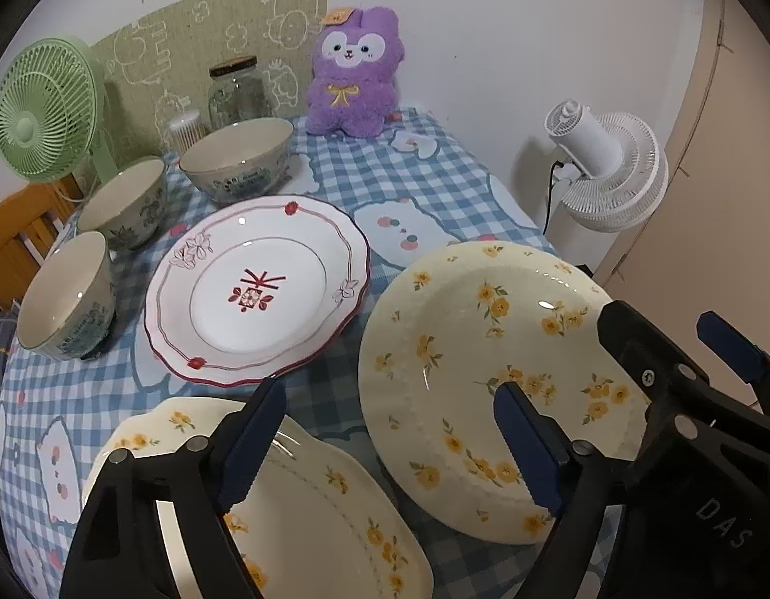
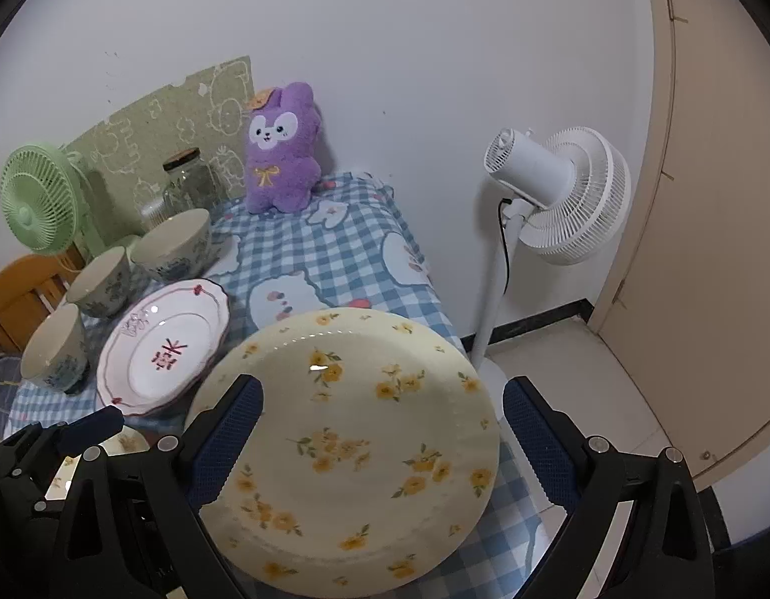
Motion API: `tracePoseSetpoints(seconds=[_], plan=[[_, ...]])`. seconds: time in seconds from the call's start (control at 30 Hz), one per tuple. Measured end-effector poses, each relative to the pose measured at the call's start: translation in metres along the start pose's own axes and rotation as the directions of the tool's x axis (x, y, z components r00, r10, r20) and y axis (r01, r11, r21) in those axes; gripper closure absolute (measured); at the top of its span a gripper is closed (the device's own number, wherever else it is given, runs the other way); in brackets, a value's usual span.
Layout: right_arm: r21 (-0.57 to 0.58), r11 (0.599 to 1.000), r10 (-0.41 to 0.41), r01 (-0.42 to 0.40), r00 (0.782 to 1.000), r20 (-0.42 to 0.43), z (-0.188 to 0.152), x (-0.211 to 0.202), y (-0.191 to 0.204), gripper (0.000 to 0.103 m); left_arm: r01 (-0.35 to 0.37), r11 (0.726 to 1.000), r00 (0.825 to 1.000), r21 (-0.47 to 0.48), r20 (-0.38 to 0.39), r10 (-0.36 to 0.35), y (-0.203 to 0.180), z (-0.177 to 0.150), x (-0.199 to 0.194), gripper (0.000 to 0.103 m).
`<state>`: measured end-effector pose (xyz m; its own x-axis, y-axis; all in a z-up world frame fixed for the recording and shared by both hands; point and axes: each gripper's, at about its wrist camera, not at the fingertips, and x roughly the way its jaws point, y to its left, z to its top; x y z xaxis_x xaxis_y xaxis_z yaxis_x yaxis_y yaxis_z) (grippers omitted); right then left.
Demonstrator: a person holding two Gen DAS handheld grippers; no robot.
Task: Organize plates and bowls
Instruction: 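Grasp the beaded plate rim with the right gripper and lift it, then carry the beaded plate with the right gripper over the scalloped plate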
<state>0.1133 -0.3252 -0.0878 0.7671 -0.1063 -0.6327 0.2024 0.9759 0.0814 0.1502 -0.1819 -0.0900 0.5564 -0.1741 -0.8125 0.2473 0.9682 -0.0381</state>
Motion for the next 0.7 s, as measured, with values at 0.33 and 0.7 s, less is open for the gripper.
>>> tracePoseSetpoints(seconds=[0.33,0.7], plan=[[0.005,1.0,-0.014,0.015,0.999,-0.042,-0.003,0.02,-0.014,0.005,0.008,0.999,0.996,-0.033,-0.091,-0.011,-0.001,0.003,0.022,0.038],[0.023,0.999,-0.037,0.039,0.996,-0.085,-0.009,0.043,-0.035,0.005,-0.015,1.0,0.991,-0.024,-0.133,0.012,-0.01,0.004,0.038,0.048]])
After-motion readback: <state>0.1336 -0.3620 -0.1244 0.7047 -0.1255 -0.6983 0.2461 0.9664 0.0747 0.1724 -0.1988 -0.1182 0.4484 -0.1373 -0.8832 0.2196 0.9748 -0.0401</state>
